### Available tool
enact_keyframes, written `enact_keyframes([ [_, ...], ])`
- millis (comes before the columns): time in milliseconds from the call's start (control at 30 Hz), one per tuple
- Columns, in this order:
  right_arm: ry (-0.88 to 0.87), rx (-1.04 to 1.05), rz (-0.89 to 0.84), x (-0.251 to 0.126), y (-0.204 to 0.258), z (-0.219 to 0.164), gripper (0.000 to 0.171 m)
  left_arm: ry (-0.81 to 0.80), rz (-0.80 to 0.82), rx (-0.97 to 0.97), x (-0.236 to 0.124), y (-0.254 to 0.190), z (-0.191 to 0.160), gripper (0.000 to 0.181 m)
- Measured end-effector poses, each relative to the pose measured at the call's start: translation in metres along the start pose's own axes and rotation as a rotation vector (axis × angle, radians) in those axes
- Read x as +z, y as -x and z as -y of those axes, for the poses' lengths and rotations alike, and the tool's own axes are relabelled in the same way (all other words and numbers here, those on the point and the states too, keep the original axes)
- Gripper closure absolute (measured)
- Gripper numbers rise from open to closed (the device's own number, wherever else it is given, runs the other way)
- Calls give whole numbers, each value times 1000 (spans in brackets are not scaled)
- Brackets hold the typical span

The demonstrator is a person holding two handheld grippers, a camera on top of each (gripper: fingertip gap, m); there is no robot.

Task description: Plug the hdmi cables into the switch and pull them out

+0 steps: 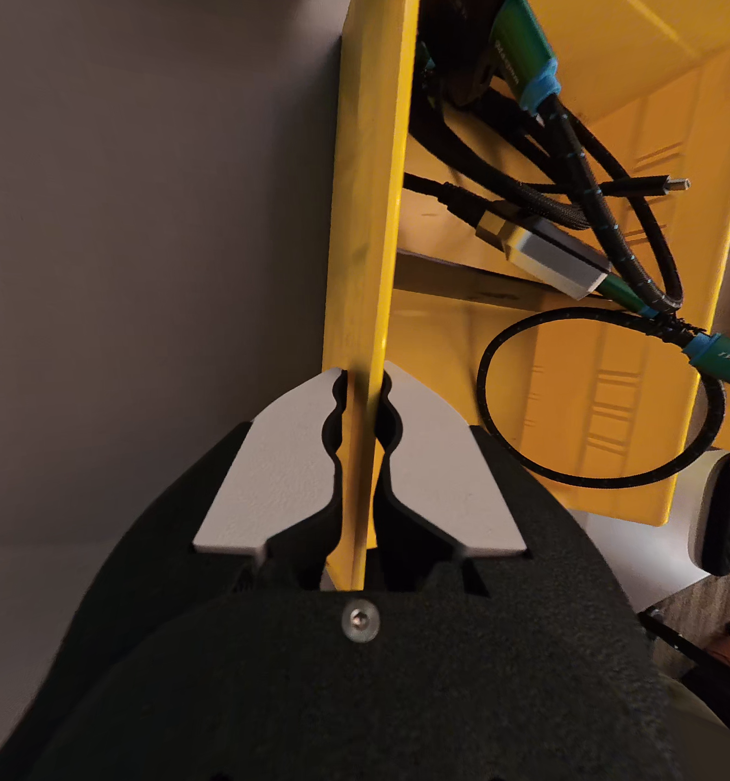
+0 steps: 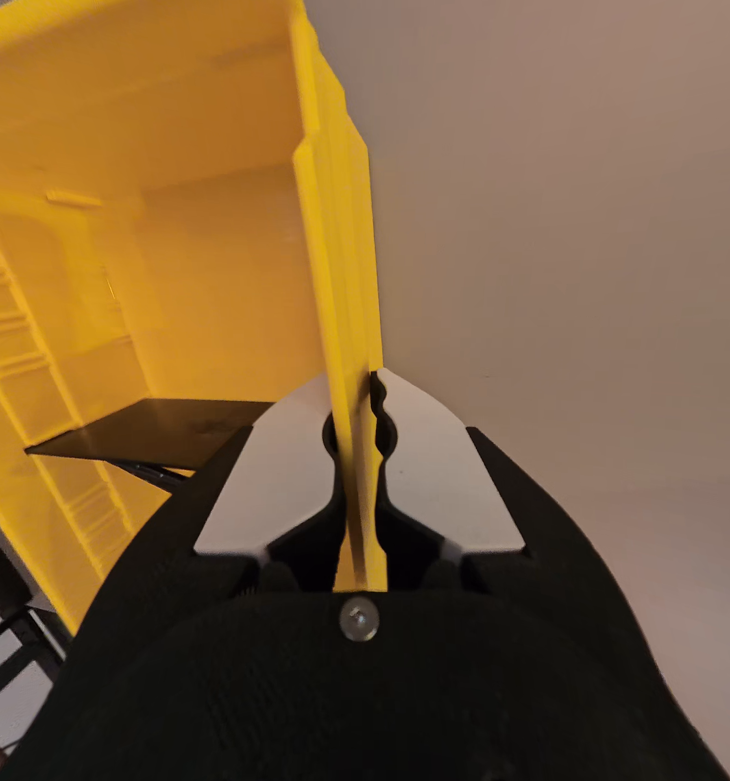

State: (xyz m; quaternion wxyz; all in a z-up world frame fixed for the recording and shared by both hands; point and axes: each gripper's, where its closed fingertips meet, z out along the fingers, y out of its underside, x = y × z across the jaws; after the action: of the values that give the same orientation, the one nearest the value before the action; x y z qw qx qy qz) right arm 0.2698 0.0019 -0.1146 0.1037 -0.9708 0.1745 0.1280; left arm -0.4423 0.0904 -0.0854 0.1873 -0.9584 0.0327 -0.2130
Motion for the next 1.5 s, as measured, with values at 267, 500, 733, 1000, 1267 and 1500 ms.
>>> enact_keyframes([
  [267, -4, -114, -6, 1, 2, 1, 163, -85, -37, -79, -4, 6, 2, 169],
  [500, 1, -166, -10, 2, 4, 4, 163, -125, -14, -86, -6, 8, -1, 169],
  [733, -14, -202, 14, 3, 6, 8, 161, -116, -3, -69, -10, 8, -11, 170],
  [1000, -298, -337, -7, -45, 11, 30, 158, -288, 55, 384, -44, -10, 10, 164],
  [1267, -1150, -636, 120, -205, 98, 42, 142, -415, 1, 642, -56, -70, 36, 128],
  [1500, -1438, -570, 453, -275, 162, 13, 135, -236, 37, 380, -13, -70, 78, 136],
])
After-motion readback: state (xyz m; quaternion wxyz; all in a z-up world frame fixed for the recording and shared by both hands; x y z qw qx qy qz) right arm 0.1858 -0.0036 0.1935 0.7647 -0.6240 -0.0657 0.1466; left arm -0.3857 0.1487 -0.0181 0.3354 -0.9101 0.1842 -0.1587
